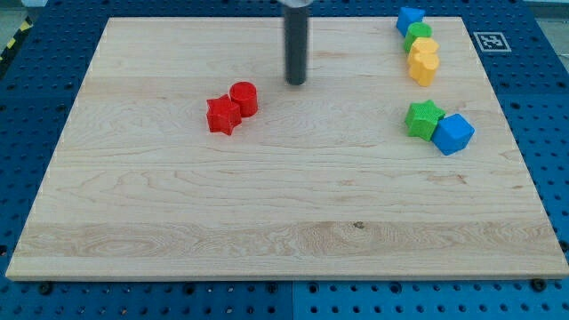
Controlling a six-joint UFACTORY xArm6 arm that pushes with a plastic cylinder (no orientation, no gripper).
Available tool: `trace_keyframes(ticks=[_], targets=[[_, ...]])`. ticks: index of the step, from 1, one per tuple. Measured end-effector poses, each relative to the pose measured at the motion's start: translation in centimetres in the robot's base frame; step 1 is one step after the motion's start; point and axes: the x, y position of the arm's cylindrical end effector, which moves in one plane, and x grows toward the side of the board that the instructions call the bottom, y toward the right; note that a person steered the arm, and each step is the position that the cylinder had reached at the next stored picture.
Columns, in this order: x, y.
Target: Push the yellow hexagon left a bit
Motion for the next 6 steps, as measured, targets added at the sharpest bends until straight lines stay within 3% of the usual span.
trace_keyframes(ticks=[1,3,4,5,6], targets=[[-0.3,6.3],[3.1,17.8],[3.3,26.3],[0.5,29.6],[-3.6,26.8]])
